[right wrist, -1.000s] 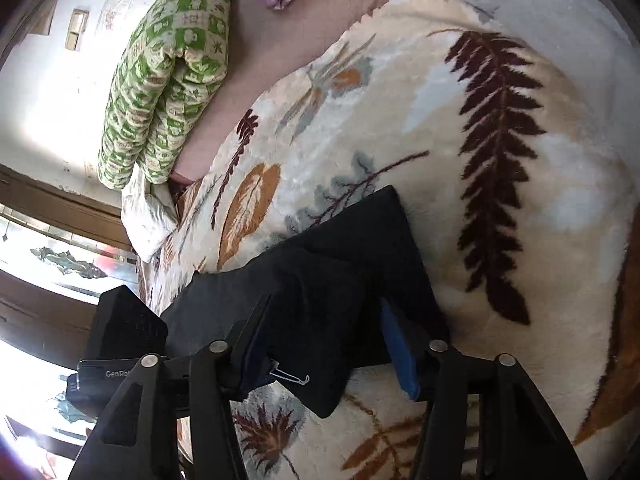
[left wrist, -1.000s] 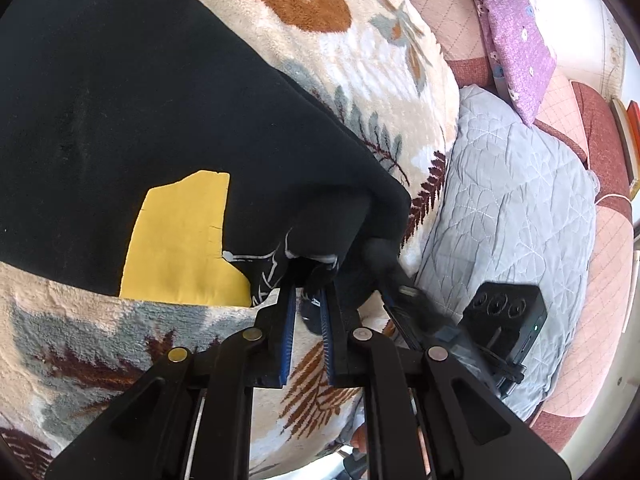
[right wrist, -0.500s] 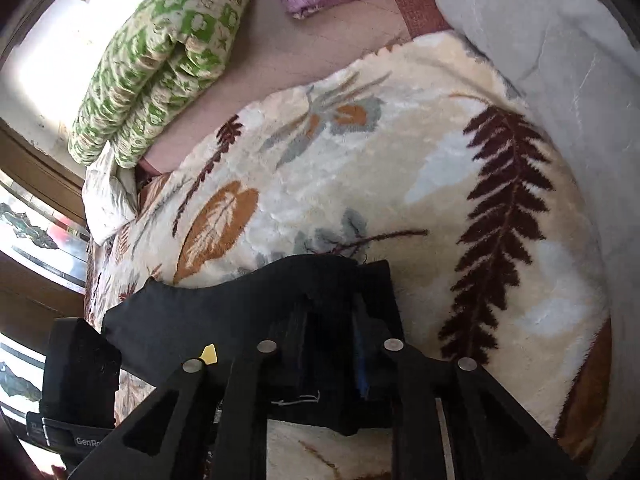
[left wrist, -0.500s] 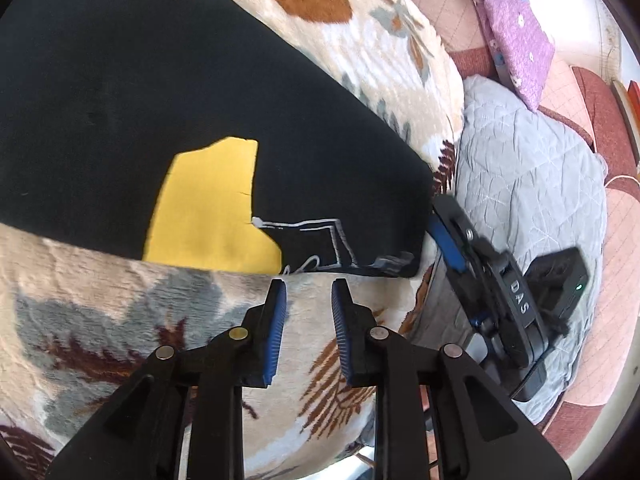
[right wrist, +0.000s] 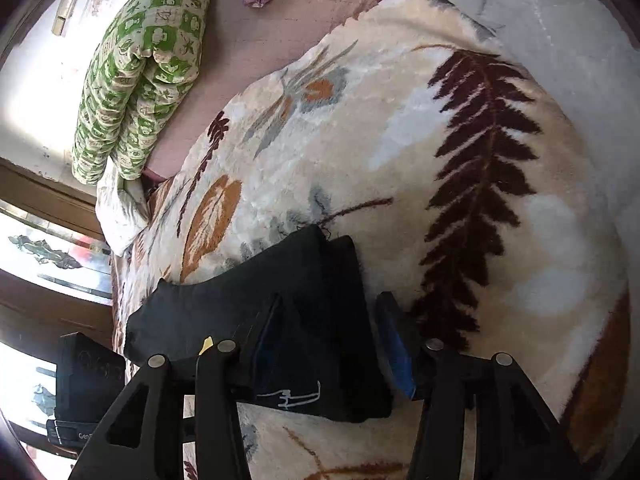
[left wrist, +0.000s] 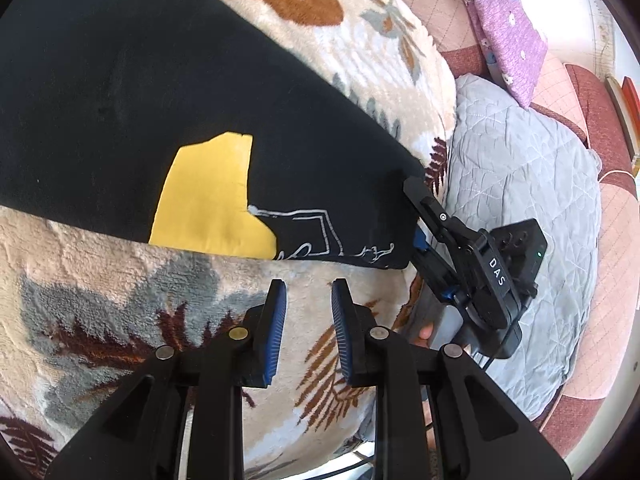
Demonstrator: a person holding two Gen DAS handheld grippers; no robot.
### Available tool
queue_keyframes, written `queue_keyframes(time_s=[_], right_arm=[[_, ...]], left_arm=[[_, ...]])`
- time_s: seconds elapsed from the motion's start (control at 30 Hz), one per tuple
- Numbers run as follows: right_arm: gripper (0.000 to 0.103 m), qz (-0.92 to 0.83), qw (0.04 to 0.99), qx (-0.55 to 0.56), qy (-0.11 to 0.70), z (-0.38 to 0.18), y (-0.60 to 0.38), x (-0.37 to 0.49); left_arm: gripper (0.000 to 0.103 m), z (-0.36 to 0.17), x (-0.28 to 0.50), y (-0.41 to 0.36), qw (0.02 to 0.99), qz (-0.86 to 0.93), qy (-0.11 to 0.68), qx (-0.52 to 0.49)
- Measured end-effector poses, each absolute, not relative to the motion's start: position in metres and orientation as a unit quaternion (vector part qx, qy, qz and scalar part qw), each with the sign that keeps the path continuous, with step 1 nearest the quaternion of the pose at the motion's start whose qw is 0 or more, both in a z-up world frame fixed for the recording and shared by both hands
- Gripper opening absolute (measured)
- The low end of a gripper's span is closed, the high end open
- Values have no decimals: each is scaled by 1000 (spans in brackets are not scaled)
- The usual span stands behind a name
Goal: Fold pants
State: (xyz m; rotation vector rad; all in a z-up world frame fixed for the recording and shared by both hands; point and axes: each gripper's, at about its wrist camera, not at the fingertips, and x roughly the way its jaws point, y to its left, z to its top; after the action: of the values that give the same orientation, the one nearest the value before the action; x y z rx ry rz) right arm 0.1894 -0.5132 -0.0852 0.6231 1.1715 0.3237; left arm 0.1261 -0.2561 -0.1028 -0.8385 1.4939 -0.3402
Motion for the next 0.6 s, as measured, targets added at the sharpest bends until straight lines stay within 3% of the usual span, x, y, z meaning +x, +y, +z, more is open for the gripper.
queue_keyframes(time_s=[0.07, 0.1, 0.13, 0.17, 0.6], right_arm=[[58, 175, 765, 301, 542, -90, -515, 195], [52, 181, 763, 300, 543, -89, -515, 196], [29, 187, 762, 293, 546, -88, -513, 196], [12, 189, 759, 284, 555, -87, -511, 197], [13, 160, 760, 326, 538, -43, -504, 191]], left_arm=[[21, -105, 127, -258, 639, -148, 657, -373], [21, -106, 127, -260, 637, -146, 657, -376], [21, -108, 127, -262, 634, -143, 657, -382], [21, -109, 127, -265, 631, -142, 655, -391], [21, -106, 123, -291, 679, -132, 577, -434]])
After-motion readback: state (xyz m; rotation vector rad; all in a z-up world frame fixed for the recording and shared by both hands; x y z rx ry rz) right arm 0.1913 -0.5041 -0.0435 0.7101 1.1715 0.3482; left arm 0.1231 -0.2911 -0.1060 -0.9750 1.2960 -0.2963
